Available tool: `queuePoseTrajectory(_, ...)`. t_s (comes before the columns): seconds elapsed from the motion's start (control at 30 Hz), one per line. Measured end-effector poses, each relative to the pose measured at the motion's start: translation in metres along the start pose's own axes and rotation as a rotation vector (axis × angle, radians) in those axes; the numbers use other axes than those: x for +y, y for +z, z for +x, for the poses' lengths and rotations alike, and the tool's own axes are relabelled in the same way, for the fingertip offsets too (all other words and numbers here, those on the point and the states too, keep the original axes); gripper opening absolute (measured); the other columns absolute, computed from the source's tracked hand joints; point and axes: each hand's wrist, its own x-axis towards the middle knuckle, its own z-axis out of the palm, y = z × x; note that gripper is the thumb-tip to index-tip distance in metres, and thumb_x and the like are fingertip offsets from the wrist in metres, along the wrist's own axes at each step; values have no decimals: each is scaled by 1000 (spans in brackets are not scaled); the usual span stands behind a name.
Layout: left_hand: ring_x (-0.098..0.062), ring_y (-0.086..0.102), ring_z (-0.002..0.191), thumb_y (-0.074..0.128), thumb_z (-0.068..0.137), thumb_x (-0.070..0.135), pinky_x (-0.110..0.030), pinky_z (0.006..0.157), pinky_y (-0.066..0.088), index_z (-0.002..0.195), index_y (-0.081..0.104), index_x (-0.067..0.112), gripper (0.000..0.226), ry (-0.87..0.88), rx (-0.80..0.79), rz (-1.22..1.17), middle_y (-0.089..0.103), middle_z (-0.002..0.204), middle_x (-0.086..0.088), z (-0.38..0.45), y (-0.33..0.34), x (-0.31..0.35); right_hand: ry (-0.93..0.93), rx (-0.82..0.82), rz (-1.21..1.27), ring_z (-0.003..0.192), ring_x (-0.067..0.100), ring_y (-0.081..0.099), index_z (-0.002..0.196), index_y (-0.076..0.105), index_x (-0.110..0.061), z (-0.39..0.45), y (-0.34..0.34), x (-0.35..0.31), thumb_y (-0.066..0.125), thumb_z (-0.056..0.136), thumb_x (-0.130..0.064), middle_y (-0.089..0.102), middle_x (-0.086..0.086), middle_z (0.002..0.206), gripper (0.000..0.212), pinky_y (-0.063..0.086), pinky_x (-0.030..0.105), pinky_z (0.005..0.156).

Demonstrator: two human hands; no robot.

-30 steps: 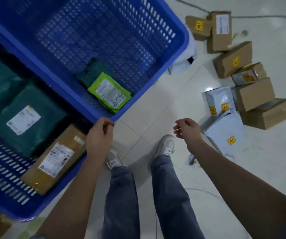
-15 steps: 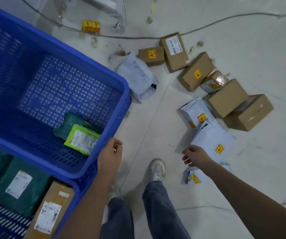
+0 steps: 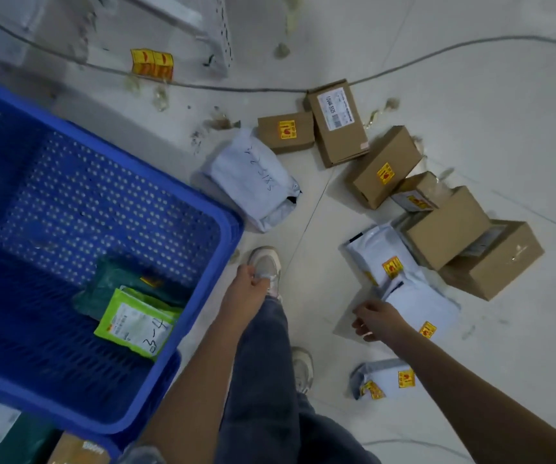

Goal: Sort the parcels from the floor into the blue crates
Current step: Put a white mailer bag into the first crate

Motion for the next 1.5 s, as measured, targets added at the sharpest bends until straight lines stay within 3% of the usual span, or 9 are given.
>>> queuePoseTrajectory(0.2,-25,37,131,47,95,29,-32,103,31,148,21,15,61,-165,-129,-212,34,148,-9,52,-15,56,-89,59,117,63,19,53,92,54,-2,17,-6,-93,46,95,-7,57,9,71,10,44,27,59)
queuePoseTrajectory(0.43,-27,53,101,51,85,28,-35,87,45,128,40,-3,54,-219,9,-241,53,126,-19,127,-5,93,-250,52,-9,89,23,55,104,59,-7,83,5,-183,48,92,-13,60,10,92,18,47,36,81)
queuePoseTrajectory(0.6,-37,47,119,47,93,25,-40,92,44,142,24,-1,60,-243,239,-216,37,138,-22,171,20,95,-303,11,-97,83,18,51,127,49,-8,140,25,-216,53,91,-19,53,3,92,38,38,27,75)
queuePoseTrajectory(0.8,-37,37,131,38,95,35,-43,104,36,147,13,0,67,-444,461,-394,28,149,-21,221,35,79,-279,-84,-168,121,19,45,149,22,-13,195,42,-228,59,90,-29,34,11,149,71,36,22,81)
queuePoseTrajectory(0.93,-30,46,122,38,96,27,-31,87,38,143,27,7,52,-411,423,-617,39,141,-14,237,42,65,-324,-161,-367,139,28,32,151,8,-15,227,49,-242,75,75,-44,21,10,156,106,37,36,107)
queuePoseTrajectory(1.13,-20,49,97,48,91,17,-29,79,39,137,40,8,48,-321,452,-944,50,118,-6,233,37,63,-279,-259,-320,129,27,46,151,8,-25,251,52,-272,81,55,-57,37,6,149,125,45,41,99)
queuePoseTrajectory(1.2,-19,49,93,49,90,16,-28,73,39,134,42,7,45,-328,456,-972,49,111,-3,232,35,65,-299,-280,-317,123,25,52,149,20,-24,248,53,-273,83,52,-54,44,4,143,120,47,44,100)
queuePoseTrajectory(1.33,-20,50,90,49,90,22,-31,78,42,130,45,9,43,-357,491,-957,49,105,-1,221,28,73,-319,-275,-323,100,19,62,123,50,-12,227,54,-268,80,70,-35,63,3,114,65,54,36,90)
queuePoseTrajectory(1.5,-24,52,89,47,89,29,-34,80,46,124,47,10,40,-372,478,-846,54,104,-3,180,18,90,-323,-258,-357,81,16,62,101,59,-15,178,41,-256,71,80,-24,64,1,93,27,52,29,73)
